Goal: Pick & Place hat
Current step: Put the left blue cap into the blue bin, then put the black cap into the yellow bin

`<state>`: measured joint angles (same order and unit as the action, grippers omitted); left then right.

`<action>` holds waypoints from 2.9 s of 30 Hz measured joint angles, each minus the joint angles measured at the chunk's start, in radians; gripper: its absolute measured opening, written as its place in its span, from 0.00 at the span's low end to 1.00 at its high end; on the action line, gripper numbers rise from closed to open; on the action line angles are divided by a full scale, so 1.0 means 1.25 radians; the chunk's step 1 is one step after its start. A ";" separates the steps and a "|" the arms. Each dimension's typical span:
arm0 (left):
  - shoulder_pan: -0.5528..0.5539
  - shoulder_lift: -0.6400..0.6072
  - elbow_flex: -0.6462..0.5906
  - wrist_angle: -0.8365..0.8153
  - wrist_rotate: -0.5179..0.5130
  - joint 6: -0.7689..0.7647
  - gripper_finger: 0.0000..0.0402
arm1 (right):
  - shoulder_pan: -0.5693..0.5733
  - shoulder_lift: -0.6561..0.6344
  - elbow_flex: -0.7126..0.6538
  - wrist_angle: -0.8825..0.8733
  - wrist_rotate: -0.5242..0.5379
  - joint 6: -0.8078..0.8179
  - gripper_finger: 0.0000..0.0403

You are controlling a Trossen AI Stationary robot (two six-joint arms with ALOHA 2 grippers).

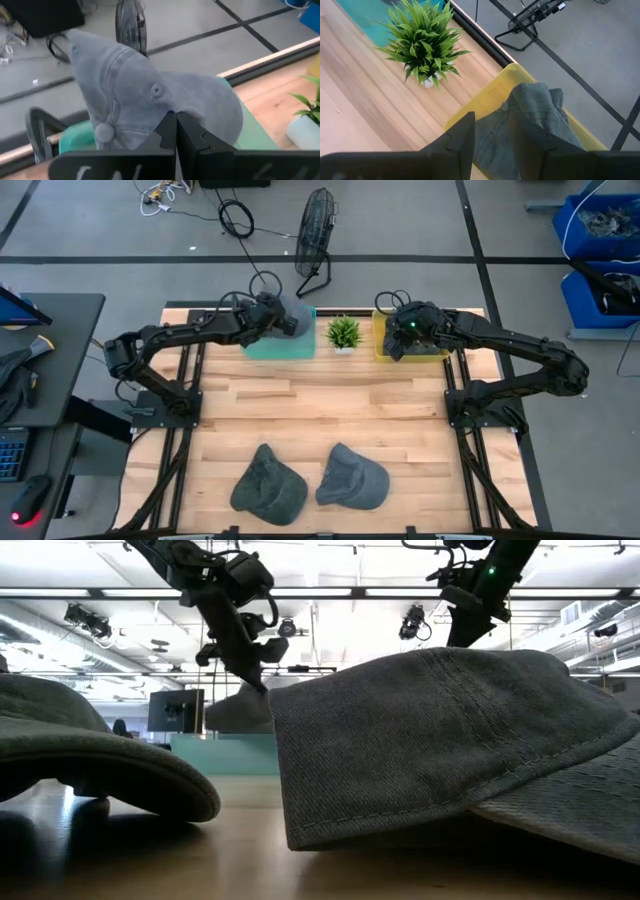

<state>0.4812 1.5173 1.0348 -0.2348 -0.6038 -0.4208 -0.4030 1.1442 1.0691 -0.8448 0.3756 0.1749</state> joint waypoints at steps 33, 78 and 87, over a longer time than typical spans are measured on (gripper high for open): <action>-0.104 0.007 -0.001 -0.049 -0.037 0.032 0.01 | 0.000 0.000 0.000 0.000 0.000 0.000 0.31; -0.106 0.019 0.001 0.013 0.081 -0.006 0.25 | -0.001 0.000 0.000 0.024 -0.002 -0.030 0.31; -0.210 -0.118 0.021 0.006 0.383 0.128 0.20 | 0.032 0.000 0.000 0.009 -0.069 -0.062 0.31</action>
<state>0.2191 1.3703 1.0615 -0.2270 -0.1254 -0.2614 -0.3631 1.1442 1.0691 -0.8337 0.2891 0.0980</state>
